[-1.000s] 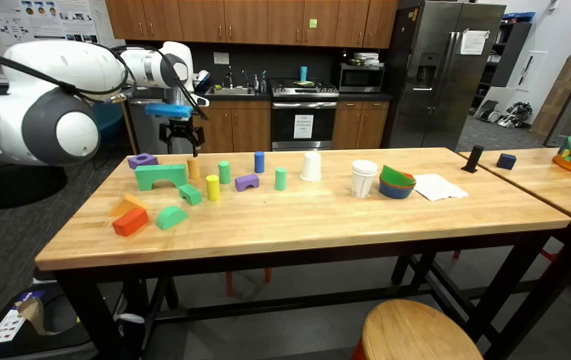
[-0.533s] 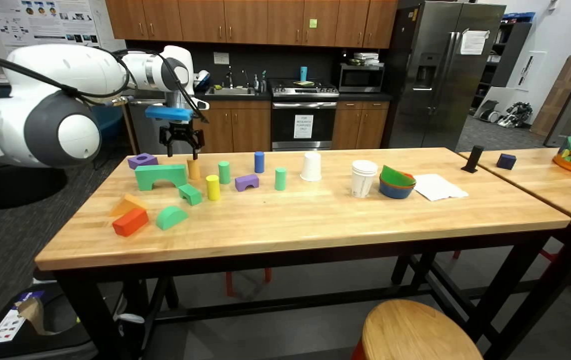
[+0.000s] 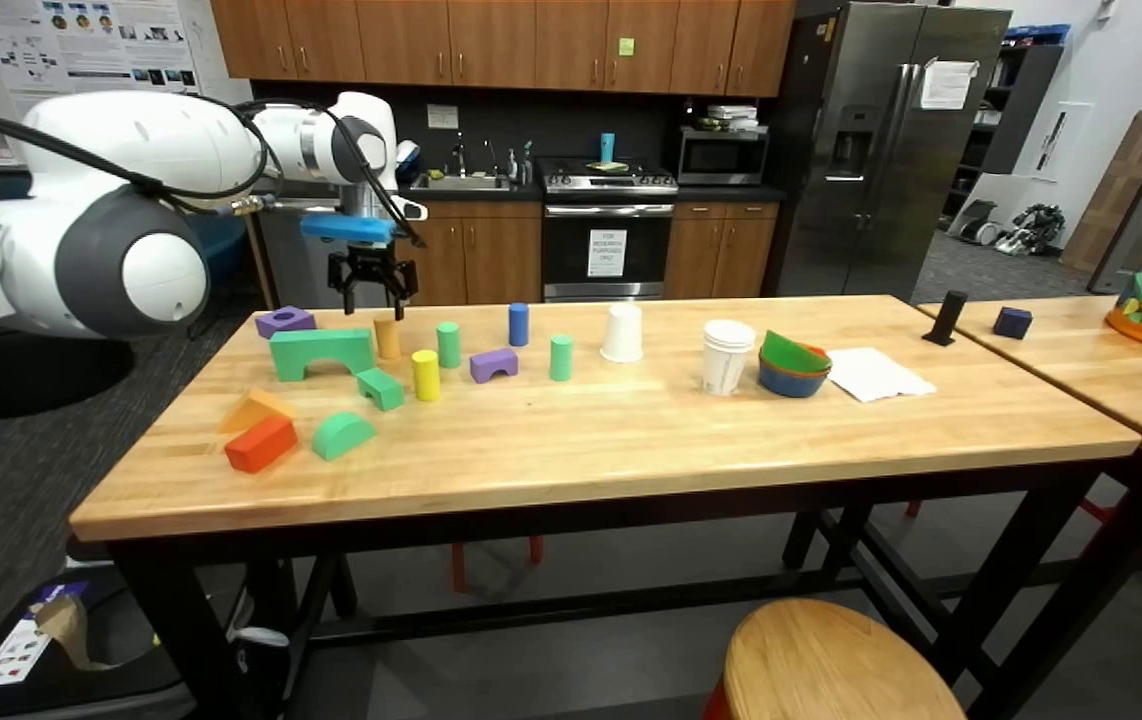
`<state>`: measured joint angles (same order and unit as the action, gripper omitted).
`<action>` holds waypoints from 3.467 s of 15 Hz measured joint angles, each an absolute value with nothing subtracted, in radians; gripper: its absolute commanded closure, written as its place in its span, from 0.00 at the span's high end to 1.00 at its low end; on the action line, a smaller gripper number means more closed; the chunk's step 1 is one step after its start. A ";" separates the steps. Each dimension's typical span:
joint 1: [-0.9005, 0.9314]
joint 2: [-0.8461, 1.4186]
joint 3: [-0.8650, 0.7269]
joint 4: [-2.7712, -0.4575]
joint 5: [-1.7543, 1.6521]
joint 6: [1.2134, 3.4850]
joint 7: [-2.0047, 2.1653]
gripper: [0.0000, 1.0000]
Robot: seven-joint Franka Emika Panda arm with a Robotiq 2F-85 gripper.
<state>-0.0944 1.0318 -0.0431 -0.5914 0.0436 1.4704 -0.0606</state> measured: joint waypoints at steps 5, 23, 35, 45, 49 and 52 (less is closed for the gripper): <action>-0.102 1.037 -0.043 -0.584 0.044 1.473 -0.071 1.00; -0.093 1.066 -0.036 -0.548 0.044 1.520 -0.073 1.00; -0.095 1.082 -0.031 -0.543 0.044 1.643 -0.096 1.00; -0.113 1.096 -0.031 -0.543 0.044 1.644 -0.096 1.00; -0.112 1.097 -0.031 -0.543 0.044 1.644 -0.096 1.00; -0.112 1.097 -0.031 -0.542 0.044 1.644 -0.096 1.00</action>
